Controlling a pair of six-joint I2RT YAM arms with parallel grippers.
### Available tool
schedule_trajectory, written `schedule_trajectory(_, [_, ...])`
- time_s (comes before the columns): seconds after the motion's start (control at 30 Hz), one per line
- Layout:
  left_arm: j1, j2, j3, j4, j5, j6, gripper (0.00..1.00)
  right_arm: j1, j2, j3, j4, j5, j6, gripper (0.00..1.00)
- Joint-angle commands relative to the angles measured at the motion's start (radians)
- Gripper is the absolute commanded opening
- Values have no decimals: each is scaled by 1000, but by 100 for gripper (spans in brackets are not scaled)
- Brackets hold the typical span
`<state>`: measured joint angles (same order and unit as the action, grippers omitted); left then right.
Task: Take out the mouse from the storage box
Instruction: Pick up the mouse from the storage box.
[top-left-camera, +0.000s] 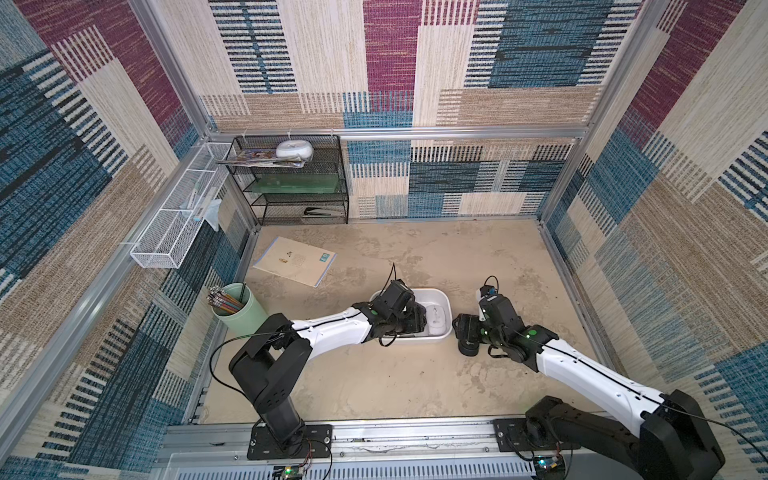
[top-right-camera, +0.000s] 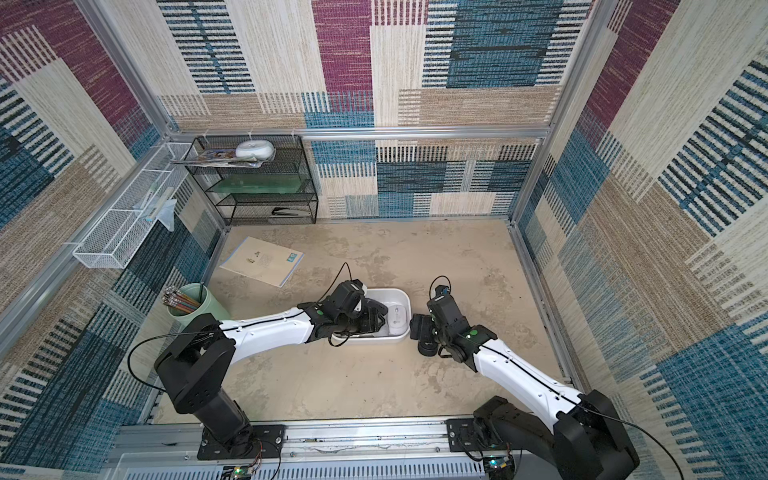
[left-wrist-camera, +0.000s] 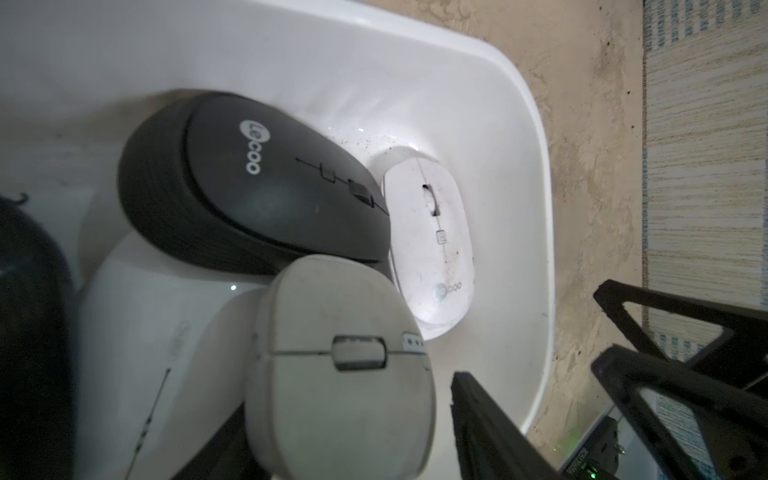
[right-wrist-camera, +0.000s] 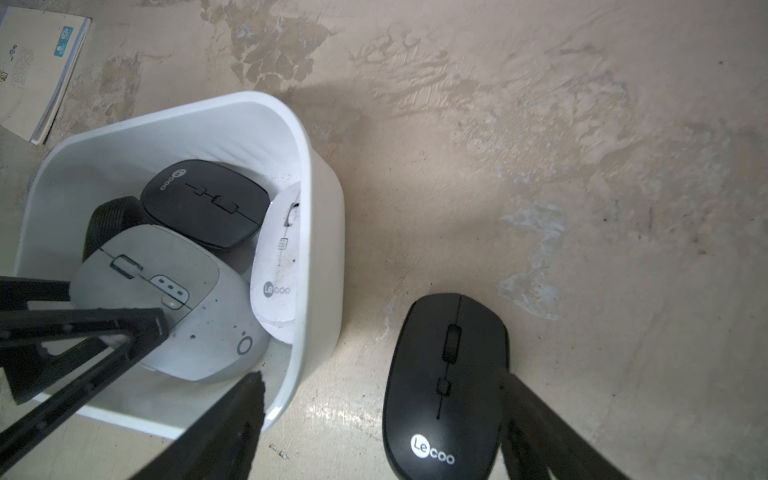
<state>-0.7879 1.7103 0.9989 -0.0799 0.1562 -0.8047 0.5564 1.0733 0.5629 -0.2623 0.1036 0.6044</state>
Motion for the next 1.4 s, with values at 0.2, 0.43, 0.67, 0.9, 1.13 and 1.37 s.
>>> schedule_trajectory(0.2, [-4,70,39,28,14,-38,59,0,-1,11,14,-5,-14,90])
schedule_trajectory(0.43, [-3,80,55,30,20,-50,46,1,1,9,16,-7,-15,90])
schedule_trajectory(0.67, [-4,51,52,46,27,-51,44,2,-10,14,8,-4,-17,90])
schedule_trajectory(0.9, [-2,10,44,55,46,-54,43,1,-14,21,0,-5,-15,90])
schedule_trajectory(1.13, [23,-145,33,-1,67,-41,42,1,-19,34,-10,-7,-18,90])
schedule_trajectory(1.37, [131,-313,-44,-73,69,-17,42,3,-5,42,-1,-18,-17,89])
